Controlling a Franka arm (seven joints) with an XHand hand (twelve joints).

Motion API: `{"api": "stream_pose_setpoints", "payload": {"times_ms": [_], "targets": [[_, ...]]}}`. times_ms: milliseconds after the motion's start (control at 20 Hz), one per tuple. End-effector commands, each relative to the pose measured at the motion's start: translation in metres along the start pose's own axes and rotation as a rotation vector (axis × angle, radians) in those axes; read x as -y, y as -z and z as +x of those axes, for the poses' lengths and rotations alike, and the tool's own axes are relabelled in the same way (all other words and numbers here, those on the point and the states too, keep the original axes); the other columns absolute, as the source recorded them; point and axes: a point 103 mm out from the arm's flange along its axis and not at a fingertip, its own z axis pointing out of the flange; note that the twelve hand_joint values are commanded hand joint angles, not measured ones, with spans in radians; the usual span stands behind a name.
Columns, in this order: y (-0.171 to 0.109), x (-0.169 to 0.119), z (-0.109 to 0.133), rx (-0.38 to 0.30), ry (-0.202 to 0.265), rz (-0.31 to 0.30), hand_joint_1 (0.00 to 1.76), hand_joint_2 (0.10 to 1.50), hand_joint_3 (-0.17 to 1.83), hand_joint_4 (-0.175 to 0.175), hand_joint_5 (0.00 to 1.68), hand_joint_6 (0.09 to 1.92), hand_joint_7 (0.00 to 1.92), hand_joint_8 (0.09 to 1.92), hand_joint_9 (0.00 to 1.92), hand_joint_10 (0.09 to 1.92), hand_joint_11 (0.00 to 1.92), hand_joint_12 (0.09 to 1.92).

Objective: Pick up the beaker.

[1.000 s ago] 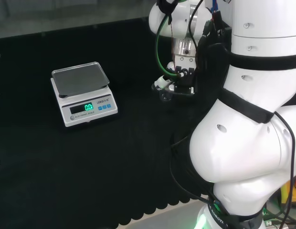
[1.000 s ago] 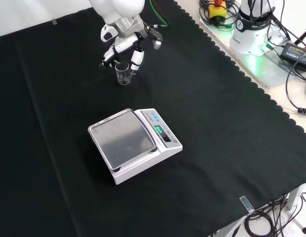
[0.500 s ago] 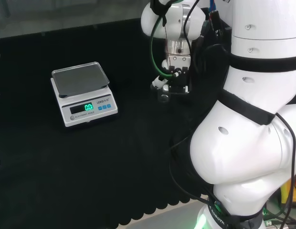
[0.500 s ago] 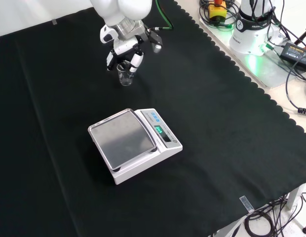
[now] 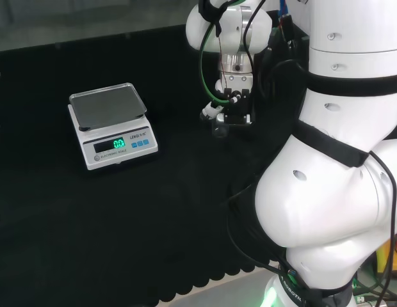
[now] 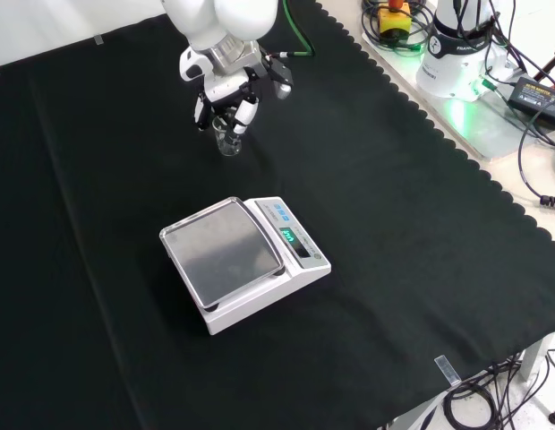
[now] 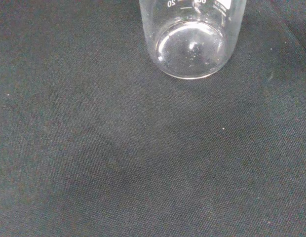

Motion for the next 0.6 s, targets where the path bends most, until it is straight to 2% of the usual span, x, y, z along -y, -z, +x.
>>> {"api": "stream_pose_setpoints", "payload": {"times_ms": [50, 300, 600], "targets": [[0.017, 0.008, 0.000, -0.011, 0.018, -0.028, 1.16, 1.09, -0.17, -0.175, 0.83, 0.81, 1.11, 0.84, 1.50, 0.24, 1.60, 0.57], [0.043, 0.025, -0.002, -0.023, 0.053, -0.051, 1.17, 1.11, -0.17, -0.175, 0.84, 0.82, 1.11, 0.84, 1.51, 0.24, 1.58, 0.56], [0.081, 0.050, 0.007, -0.008, 0.121, -0.096, 1.17, 1.11, -0.17, -0.175, 0.84, 0.82, 1.11, 0.84, 1.51, 0.25, 1.57, 0.55]]}}
